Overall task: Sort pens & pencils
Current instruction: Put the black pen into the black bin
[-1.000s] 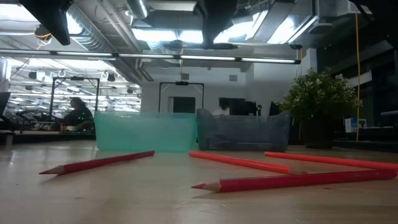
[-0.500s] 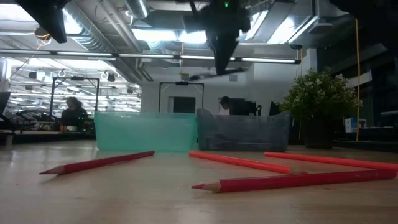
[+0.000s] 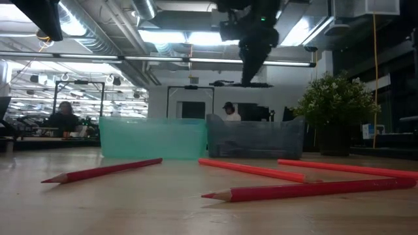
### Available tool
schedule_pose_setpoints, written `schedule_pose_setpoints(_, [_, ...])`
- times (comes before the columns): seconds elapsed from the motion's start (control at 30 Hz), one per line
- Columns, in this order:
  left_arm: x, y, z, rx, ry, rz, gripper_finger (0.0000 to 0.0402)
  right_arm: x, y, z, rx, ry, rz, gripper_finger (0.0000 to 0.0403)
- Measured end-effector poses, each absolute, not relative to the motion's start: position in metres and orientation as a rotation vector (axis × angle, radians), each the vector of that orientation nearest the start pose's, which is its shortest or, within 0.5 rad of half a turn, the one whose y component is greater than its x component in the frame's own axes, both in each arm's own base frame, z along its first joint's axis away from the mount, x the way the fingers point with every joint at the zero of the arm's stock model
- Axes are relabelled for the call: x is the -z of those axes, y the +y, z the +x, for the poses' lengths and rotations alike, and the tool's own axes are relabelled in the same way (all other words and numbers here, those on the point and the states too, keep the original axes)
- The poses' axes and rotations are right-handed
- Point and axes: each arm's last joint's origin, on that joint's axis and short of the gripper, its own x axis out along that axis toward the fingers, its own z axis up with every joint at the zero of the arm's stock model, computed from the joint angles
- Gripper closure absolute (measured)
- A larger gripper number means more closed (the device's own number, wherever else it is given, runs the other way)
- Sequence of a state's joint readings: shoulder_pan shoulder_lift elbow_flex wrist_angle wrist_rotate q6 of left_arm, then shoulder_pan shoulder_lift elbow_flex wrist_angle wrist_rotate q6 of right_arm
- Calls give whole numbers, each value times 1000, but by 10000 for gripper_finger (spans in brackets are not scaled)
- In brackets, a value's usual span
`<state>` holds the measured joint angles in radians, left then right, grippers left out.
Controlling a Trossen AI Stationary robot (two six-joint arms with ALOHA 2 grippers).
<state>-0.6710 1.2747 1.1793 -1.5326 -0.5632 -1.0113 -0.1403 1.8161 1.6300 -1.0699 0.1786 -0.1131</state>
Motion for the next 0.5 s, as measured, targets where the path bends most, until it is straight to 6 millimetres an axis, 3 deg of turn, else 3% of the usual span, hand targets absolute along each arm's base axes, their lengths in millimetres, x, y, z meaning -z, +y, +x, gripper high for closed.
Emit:
schedule_pose_setpoints(0.2, [-300,-101,159,-569,1148,58,360,-251,-53,335,201,1317,-110,376])
schedule_pose_setpoints(0.5, [-300,-93,164,-610,1153,35,360,-225,-52,338,153,1222,-115,376])
